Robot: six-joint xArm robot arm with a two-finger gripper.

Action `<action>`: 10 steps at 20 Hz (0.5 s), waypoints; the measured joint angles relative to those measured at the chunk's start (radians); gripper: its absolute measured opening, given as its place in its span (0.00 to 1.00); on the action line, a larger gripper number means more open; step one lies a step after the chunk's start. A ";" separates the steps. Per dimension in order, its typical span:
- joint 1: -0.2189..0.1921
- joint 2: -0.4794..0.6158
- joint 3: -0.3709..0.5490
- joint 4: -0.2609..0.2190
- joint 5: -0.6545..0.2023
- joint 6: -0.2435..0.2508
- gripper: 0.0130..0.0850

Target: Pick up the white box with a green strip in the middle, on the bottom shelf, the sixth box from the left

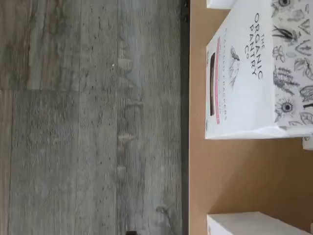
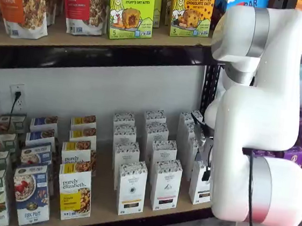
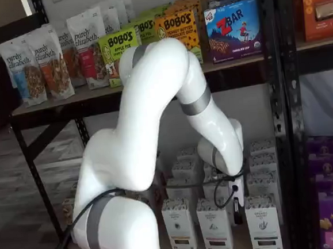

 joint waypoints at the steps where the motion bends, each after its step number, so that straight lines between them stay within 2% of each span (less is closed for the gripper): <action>1: -0.001 0.000 -0.006 0.003 0.016 -0.003 1.00; 2: -0.004 0.000 -0.028 0.011 0.063 -0.007 1.00; 4: -0.004 0.001 -0.044 0.007 0.089 -0.001 1.00; 6: -0.003 0.002 -0.054 0.001 0.097 0.007 1.00; 10: -0.001 0.009 -0.071 0.028 0.088 -0.015 1.00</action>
